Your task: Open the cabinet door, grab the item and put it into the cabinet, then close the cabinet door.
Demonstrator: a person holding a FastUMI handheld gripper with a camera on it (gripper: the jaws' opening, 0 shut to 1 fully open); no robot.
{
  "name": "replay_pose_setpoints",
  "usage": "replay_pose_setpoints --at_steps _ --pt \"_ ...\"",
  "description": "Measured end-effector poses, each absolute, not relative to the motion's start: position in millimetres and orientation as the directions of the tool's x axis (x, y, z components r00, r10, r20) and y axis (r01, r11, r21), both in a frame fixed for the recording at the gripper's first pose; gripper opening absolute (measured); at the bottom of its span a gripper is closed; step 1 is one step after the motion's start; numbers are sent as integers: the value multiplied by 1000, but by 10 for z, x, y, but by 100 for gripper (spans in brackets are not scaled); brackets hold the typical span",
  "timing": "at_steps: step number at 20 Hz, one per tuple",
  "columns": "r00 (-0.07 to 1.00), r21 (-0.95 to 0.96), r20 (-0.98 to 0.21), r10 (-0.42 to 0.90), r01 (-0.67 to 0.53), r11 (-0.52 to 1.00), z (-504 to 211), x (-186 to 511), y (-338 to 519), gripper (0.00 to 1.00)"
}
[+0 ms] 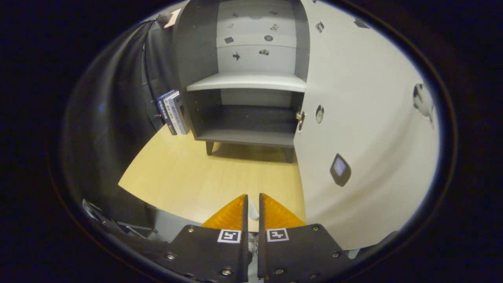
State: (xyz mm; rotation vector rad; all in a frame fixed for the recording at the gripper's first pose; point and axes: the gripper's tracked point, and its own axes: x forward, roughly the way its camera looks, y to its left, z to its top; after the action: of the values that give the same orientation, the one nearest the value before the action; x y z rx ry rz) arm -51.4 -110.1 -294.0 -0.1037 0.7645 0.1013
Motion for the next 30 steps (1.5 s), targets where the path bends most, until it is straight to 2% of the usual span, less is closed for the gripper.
replay_pose_setpoints --at_steps 2,3,5,18,23,24,25,30 --pt "680 -52 -730 71 -159 986 -3173 -473 -1095 10" --pt "651 -41 -755 83 -173 984 -3294 -481 -1082 17" --pt "622 -39 -779 86 -185 982 -3492 -428 -1119 20" --pt "471 0 -873 125 -257 966 -4328 -279 -1150 19" --pt "452 11 -883 130 -255 967 -4483 -283 -1137 20" --pt "489 2 -865 112 -220 975 -4413 -205 -1133 20" --pt "479 3 -872 103 -205 979 -4506 -219 -1159 11" --pt "472 -24 -878 73 -195 980 -4408 -231 -1180 11"
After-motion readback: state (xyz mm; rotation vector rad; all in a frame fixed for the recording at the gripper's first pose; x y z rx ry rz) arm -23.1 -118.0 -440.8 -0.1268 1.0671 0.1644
